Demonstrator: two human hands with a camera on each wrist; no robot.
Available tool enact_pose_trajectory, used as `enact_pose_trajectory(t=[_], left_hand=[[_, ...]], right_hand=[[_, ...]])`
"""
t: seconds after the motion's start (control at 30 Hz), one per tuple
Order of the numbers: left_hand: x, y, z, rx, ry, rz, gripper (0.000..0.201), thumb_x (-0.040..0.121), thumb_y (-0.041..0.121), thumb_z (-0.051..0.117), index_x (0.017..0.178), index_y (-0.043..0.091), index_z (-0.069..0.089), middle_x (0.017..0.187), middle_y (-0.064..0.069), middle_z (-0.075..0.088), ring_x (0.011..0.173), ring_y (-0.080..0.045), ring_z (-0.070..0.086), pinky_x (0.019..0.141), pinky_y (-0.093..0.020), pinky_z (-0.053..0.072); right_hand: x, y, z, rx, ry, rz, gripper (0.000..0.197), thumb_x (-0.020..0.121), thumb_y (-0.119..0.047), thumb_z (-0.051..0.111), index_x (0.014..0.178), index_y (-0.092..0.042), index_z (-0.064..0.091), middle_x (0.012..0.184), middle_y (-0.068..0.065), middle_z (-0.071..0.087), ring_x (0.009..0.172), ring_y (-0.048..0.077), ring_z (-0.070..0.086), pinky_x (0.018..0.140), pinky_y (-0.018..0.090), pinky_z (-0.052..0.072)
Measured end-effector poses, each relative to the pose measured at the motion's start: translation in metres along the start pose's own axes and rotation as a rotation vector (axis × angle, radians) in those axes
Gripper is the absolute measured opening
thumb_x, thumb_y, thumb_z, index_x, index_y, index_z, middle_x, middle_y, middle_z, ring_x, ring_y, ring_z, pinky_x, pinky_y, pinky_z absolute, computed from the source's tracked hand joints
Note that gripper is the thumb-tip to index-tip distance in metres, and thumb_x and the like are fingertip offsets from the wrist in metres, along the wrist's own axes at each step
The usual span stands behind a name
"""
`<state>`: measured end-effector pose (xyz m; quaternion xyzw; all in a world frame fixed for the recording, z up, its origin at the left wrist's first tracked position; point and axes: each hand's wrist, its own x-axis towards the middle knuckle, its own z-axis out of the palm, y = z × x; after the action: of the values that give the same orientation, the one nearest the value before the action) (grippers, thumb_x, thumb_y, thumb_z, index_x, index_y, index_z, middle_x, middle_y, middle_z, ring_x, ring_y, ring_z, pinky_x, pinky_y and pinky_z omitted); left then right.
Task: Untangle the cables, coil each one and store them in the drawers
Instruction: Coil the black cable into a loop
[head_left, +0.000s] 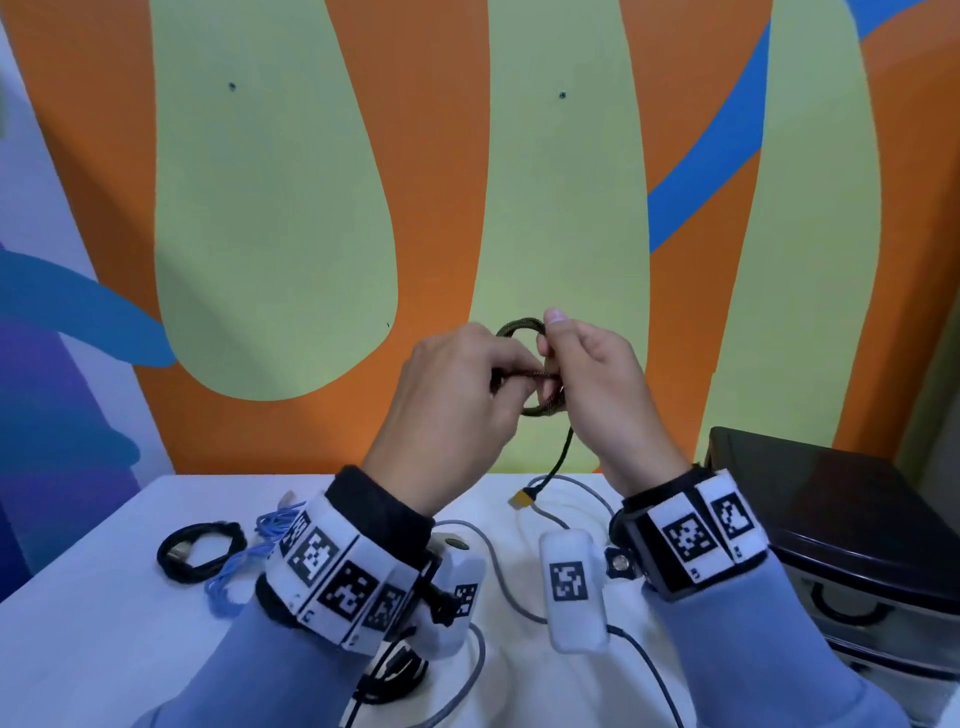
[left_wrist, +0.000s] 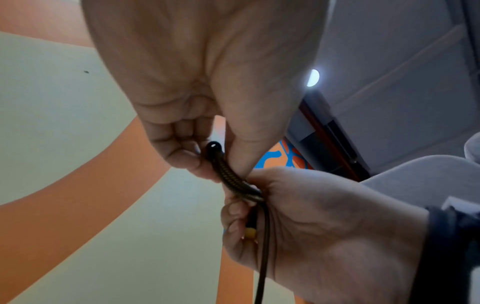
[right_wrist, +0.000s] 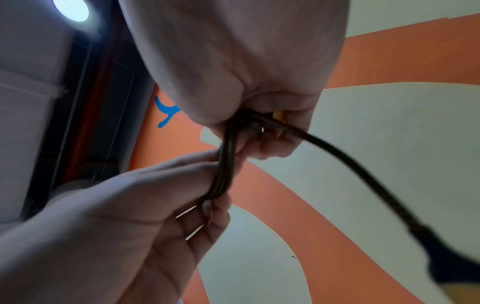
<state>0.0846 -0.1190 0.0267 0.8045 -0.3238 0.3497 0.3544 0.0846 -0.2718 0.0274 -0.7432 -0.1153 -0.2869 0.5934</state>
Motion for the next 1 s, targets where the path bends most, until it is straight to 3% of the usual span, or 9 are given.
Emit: enact_pose_trajectory(t=[0.07, 0.13, 0.27, 0.43, 0.53, 0.67, 0.73, 0.87, 1.0], left_hand=[[0.003, -0.006, -0.002, -0.194, 0.133, -0.033, 0.019, 0.091, 0.02, 0.081, 0.093, 0.039, 0.083, 0.104, 0.002, 0.057, 0.091, -0.013, 0.06, 0.081, -0.032, 0.053], [0.005, -0.011, -0.006, -0.423, 0.179, -0.11, 0.016, 0.09, 0.017, 0.083, 0.096, 0.033, 0.085, 0.106, 0.0, 0.06, 0.091, -0.015, 0.061, 0.077, -0.031, 0.053], [0.002, -0.018, -0.006, -0.741, 0.022, -0.247, 0.012, 0.093, 0.0, 0.074, 0.1, 0.006, 0.082, 0.08, 0.002, 0.073, 0.069, -0.018, 0.062, 0.072, -0.026, 0.053], [0.003, -0.02, -0.013, -1.217, 0.074, -0.526, 0.026, 0.1, 0.002, 0.05, 0.085, 0.005, 0.072, 0.093, -0.022, 0.075, 0.076, -0.027, 0.072, 0.08, -0.031, 0.058], [0.0, -0.021, -0.016, -1.132, -0.016, -0.453, 0.036, 0.102, 0.009, 0.043, 0.093, -0.005, 0.074, 0.104, -0.028, 0.076, 0.088, -0.03, 0.073, 0.088, -0.034, 0.059], [0.001, -0.019, -0.013, -0.776, -0.056, -0.321, 0.012, 0.101, 0.002, 0.064, 0.111, 0.001, 0.071, 0.098, -0.015, 0.081, 0.089, -0.024, 0.077, 0.091, -0.036, 0.06], [0.002, -0.02, -0.009, -0.571, 0.008, -0.287, 0.018, 0.098, 0.008, 0.072, 0.115, 0.014, 0.067, 0.092, -0.002, 0.082, 0.091, -0.02, 0.078, 0.091, -0.039, 0.06], [0.0, -0.02, -0.004, -0.024, 0.289, -0.219, 0.006, 0.092, 0.026, 0.08, 0.093, 0.032, 0.081, 0.087, 0.014, 0.072, 0.085, -0.012, 0.067, 0.077, -0.035, 0.053], [0.002, -0.024, -0.006, -0.283, 0.314, -0.338, 0.012, 0.094, 0.019, 0.076, 0.096, 0.027, 0.084, 0.082, 0.01, 0.079, 0.083, -0.012, 0.074, 0.085, -0.034, 0.06]], right_hand=[[0.001, 0.0, -0.003, 0.1, 0.018, 0.077, 0.041, 0.112, -0.037, 0.043, 0.079, -0.017, 0.058, 0.067, 0.001, 0.059, 0.063, 0.014, 0.058, 0.053, 0.026, 0.049], [0.002, 0.001, -0.004, 0.158, 0.051, 0.141, 0.041, 0.112, -0.036, 0.043, 0.078, -0.018, 0.057, 0.074, 0.0, 0.065, 0.072, 0.014, 0.063, 0.053, 0.029, 0.054], [0.001, 0.002, -0.001, 0.18, 0.086, 0.132, 0.041, 0.114, -0.035, 0.04, 0.082, -0.013, 0.053, 0.065, 0.003, 0.056, 0.048, 0.02, 0.06, 0.045, 0.031, 0.05], [0.004, 0.004, -0.005, 0.092, 0.179, 0.014, 0.041, 0.114, -0.037, 0.039, 0.086, -0.011, 0.054, 0.062, 0.003, 0.064, 0.045, 0.022, 0.061, 0.048, 0.035, 0.048], [0.005, 0.001, -0.01, 0.155, 0.206, -0.026, 0.04, 0.114, -0.037, 0.038, 0.088, -0.011, 0.053, 0.062, 0.002, 0.065, 0.046, 0.023, 0.061, 0.048, 0.033, 0.048], [0.003, -0.002, -0.008, 0.261, 0.232, -0.033, 0.039, 0.114, -0.036, 0.038, 0.09, -0.01, 0.053, 0.063, 0.004, 0.063, 0.048, 0.023, 0.061, 0.049, 0.032, 0.048], [0.001, -0.004, -0.002, 0.322, 0.229, -0.02, 0.037, 0.114, -0.035, 0.038, 0.091, -0.01, 0.052, 0.063, 0.004, 0.062, 0.048, 0.023, 0.062, 0.049, 0.031, 0.049], [-0.006, -0.009, 0.013, 0.382, 0.181, -0.034, 0.037, 0.114, -0.037, 0.038, 0.092, -0.01, 0.052, 0.068, 0.006, 0.065, 0.055, 0.029, 0.069, 0.057, 0.038, 0.057], [-0.014, -0.012, 0.026, 0.374, 0.117, -0.09, 0.037, 0.114, -0.033, 0.036, 0.092, -0.008, 0.051, 0.073, 0.006, 0.068, 0.063, 0.034, 0.073, 0.066, 0.044, 0.063]])
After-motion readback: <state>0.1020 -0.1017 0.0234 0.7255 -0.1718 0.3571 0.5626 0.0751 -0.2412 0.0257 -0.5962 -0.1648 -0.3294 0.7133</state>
